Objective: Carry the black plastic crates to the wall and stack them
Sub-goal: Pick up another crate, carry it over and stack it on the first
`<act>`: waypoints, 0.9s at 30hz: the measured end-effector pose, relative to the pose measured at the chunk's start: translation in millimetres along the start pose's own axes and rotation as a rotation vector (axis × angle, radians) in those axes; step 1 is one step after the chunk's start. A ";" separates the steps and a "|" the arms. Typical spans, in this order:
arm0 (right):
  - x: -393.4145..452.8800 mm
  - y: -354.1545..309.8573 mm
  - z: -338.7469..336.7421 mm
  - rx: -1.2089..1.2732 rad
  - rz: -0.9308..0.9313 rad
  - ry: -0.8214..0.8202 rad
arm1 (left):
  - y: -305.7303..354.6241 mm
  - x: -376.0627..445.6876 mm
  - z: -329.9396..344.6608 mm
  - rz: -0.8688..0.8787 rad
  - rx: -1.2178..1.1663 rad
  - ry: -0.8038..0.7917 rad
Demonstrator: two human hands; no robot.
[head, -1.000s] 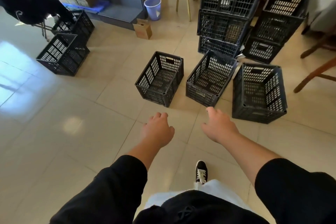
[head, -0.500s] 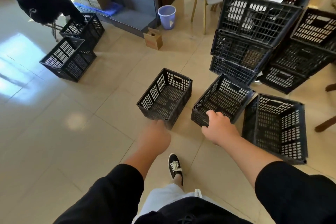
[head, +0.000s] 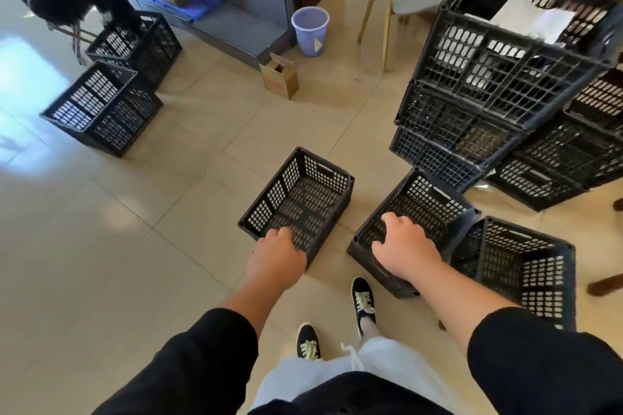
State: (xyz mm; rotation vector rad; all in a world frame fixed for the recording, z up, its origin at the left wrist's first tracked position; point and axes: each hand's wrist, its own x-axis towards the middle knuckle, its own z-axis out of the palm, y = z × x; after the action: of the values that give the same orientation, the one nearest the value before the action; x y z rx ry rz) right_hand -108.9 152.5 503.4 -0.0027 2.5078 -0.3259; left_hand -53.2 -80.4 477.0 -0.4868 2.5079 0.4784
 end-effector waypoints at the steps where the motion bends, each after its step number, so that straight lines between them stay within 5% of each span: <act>1: 15.4 -0.6 -6.1 -0.011 -0.016 -0.011 | 2.0 10.6 -0.8 -0.034 -0.026 -0.004; 16: 218.8 -62.8 -26.7 -0.123 -0.139 -0.231 | -29.1 115.9 16.0 -0.511 -0.317 -0.081; 27: 374.2 -122.9 38.8 -0.070 -0.092 -0.235 | -96.0 245.3 57.1 -0.624 -0.529 -0.119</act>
State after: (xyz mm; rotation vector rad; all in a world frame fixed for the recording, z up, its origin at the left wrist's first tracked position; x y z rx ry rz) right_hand -401.8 -4.1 288.2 -0.1751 2.2880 -0.2594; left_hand -181.2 -198.7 271.4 -1.3376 1.9470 0.8742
